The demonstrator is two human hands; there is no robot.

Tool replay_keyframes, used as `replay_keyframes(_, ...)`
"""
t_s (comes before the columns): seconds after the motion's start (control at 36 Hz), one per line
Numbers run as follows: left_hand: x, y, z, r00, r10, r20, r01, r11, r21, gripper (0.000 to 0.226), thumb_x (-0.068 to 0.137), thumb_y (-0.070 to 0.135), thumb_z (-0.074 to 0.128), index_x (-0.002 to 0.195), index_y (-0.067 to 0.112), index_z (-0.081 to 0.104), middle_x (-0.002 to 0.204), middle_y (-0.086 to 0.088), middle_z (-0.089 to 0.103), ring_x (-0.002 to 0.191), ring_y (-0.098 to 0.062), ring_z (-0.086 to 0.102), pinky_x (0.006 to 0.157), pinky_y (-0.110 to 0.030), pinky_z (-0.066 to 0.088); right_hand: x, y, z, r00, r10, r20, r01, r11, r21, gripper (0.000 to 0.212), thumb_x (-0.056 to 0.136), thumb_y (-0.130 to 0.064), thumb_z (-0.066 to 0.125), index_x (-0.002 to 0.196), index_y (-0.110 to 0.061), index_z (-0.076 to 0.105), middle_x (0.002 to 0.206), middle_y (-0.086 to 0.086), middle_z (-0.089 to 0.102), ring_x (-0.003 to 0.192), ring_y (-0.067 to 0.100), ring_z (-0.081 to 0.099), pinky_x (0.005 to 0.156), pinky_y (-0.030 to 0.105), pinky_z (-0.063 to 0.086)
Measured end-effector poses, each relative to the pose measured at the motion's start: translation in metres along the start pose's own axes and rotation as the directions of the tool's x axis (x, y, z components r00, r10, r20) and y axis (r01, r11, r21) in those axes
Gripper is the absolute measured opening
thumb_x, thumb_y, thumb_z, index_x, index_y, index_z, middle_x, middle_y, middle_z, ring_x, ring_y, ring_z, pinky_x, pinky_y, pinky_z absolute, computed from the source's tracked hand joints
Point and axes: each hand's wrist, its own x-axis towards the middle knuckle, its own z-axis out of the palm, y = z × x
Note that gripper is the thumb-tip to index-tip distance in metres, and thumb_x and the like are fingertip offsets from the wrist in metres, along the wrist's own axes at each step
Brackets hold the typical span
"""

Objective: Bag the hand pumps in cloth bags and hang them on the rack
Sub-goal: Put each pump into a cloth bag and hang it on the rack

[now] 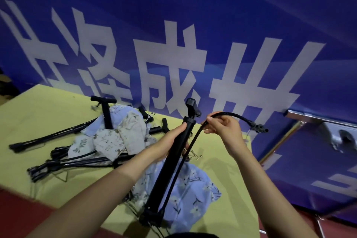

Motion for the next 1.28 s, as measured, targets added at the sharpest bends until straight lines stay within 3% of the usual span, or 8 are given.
replay_keyframes(0.06,-0.002,-0.001,-0.004,1.000,-0.019,0.011,0.020,0.997,-0.069,0.053,0.082,0.061,0.056,0.084,0.008,0.060,0.065,-0.006,0.058,0.058,-0.023,0.058,0.073,-0.039,0.046,0.001,-0.001,0.009,1.000,-0.014,0.013,0.014,1.000,-0.020,0.009,0.091,-0.004,0.062,0.084,-0.009,0.066,0.072,0.006,0.072,0.069,0.027,0.069,0.065,0.030,0.056)
replay_keyframes(0.19,-0.003,-0.004,-0.006,0.994,-0.054,0.093,0.063,0.993,-0.099,0.051,0.088,0.055,0.045,0.091,0.006,0.055,0.075,-0.011,0.058,0.057,-0.028,0.060,0.063,-0.035,0.052,0.011,-0.008,0.021,0.998,-0.064,-0.027,0.060,0.989,-0.135,0.013,0.086,-0.010,0.069,0.076,-0.018,0.070,0.065,-0.005,0.069,0.059,0.010,0.064,0.061,0.021,0.053)
replay_keyframes(0.33,0.005,-0.001,-0.005,0.990,-0.087,0.110,0.099,0.989,-0.110,0.056,0.089,0.060,0.043,0.095,0.006,0.054,0.067,-0.010,0.056,0.053,-0.024,0.055,0.055,-0.031,0.049,0.020,-0.008,0.018,0.998,-0.056,-0.036,0.051,0.992,-0.119,0.011,0.086,-0.008,0.069,0.079,-0.016,0.072,0.064,-0.003,0.069,0.059,0.012,0.063,0.062,0.022,0.051)
replay_keyframes(0.53,0.024,0.005,-0.011,0.961,-0.154,0.229,0.169,0.984,-0.050,0.073,0.071,0.076,0.056,0.096,0.007,0.052,0.071,-0.014,0.053,0.061,-0.033,0.061,0.056,-0.032,0.048,0.031,-0.010,0.012,0.998,-0.033,-0.051,0.029,0.995,-0.092,0.016,0.088,-0.007,0.066,0.075,-0.015,0.071,0.066,-0.008,0.070,0.059,0.004,0.061,0.061,0.017,0.049)
replay_keyframes(0.69,0.030,0.009,-0.019,0.933,-0.188,0.306,0.221,0.972,-0.077,0.059,0.087,0.065,0.042,0.077,0.008,0.056,0.060,-0.006,0.050,0.046,-0.026,0.058,0.050,-0.027,0.045,0.043,-0.003,0.008,0.999,-0.020,-0.030,0.014,0.983,-0.185,0.015,0.086,-0.015,0.068,0.073,-0.019,0.071,0.069,-0.011,0.070,0.065,0.003,0.062,0.062,0.011,0.044)
replay_keyframes(0.86,0.038,0.008,-0.026,0.903,-0.209,0.376,0.274,0.953,-0.129,0.057,0.089,0.065,0.039,0.073,0.012,0.055,0.062,-0.004,0.046,0.045,-0.023,0.055,0.052,-0.027,0.043,0.054,0.004,0.012,0.996,-0.043,0.075,0.056,0.983,-0.174,0.015,0.092,-0.008,0.059,0.080,-0.013,0.066,0.078,-0.010,0.065,0.066,0.007,0.055,0.062,0.020,0.045)
replay_keyframes(1.0,0.044,0.009,-0.023,0.830,-0.256,0.496,0.387,0.904,-0.181,0.058,0.088,0.065,0.034,0.069,0.012,0.047,0.051,-0.001,0.044,0.037,-0.018,0.047,0.040,-0.021,0.038,0.056,0.011,0.011,0.993,0.023,0.116,0.005,0.973,-0.232,0.017,0.098,-0.017,0.051,0.083,-0.013,0.056,0.061,-0.007,0.059,0.052,0.007,0.051,0.053,0.018,0.039)
replay_keyframes(1.28,0.058,0.014,-0.014,0.962,-0.119,0.245,0.093,0.989,0.116,0.049,0.095,0.056,0.038,0.102,0.013,0.058,0.073,-0.002,0.059,0.045,-0.017,0.057,0.047,-0.024,0.042,0.041,0.032,0.018,0.979,0.206,-0.007,-0.206,0.979,-0.008,0.033,0.100,-0.028,0.044,0.080,-0.009,0.062,0.061,0.011,0.062,0.050,0.019,0.057,0.041,0.022,0.031)
